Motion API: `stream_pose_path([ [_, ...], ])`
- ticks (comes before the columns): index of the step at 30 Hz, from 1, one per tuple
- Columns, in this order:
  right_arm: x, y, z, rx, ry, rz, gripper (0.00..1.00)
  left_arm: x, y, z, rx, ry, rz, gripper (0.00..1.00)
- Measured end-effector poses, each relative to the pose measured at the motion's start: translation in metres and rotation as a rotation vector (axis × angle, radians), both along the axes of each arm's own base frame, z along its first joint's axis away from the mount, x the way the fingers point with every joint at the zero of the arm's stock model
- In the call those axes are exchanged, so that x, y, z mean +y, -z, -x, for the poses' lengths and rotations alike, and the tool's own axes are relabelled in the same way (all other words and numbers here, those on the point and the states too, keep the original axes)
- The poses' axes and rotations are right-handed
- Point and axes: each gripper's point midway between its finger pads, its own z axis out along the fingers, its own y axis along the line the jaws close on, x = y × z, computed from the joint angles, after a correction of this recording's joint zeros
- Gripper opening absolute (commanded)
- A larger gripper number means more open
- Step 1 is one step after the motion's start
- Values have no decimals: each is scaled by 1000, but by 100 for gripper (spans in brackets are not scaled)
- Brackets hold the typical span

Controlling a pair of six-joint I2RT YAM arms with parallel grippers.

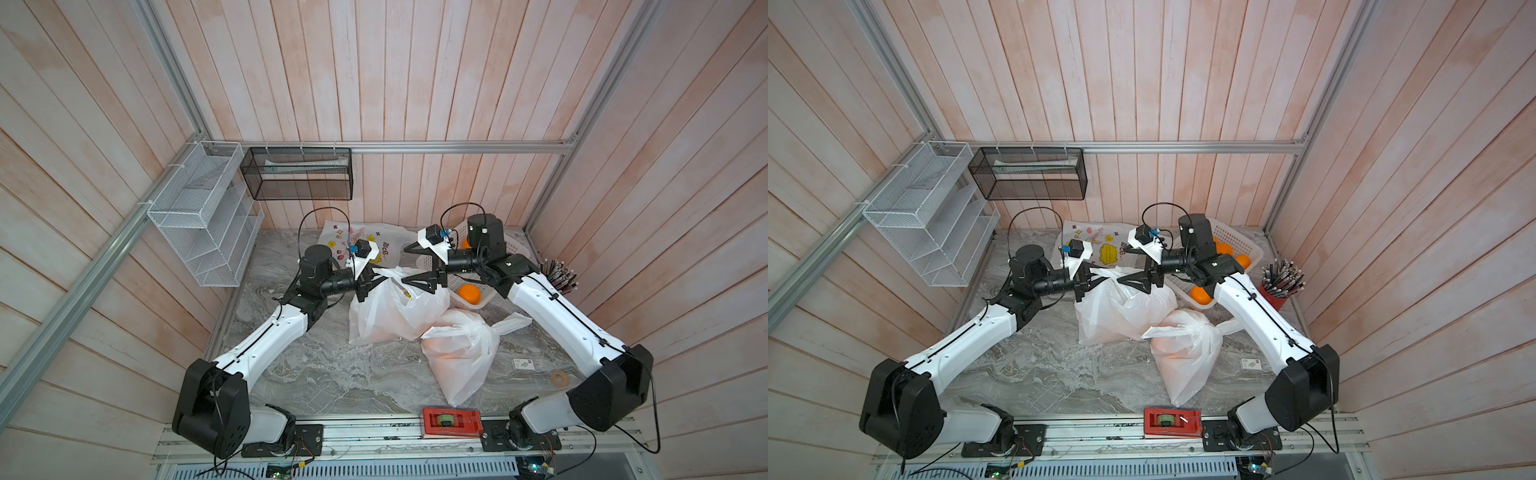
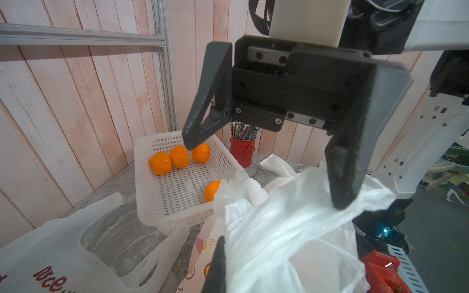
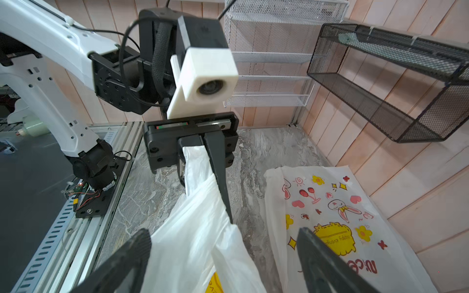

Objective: Place the oranges into plastic bags & tie knots
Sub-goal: Tie the plastic bag at the center of the board.

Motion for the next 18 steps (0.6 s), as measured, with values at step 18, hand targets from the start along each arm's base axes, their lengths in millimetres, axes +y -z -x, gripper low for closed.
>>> stream_pose_path([
  [18, 16, 56, -16, 57, 76, 144, 46, -1, -9, 10, -17, 22, 9, 0],
])
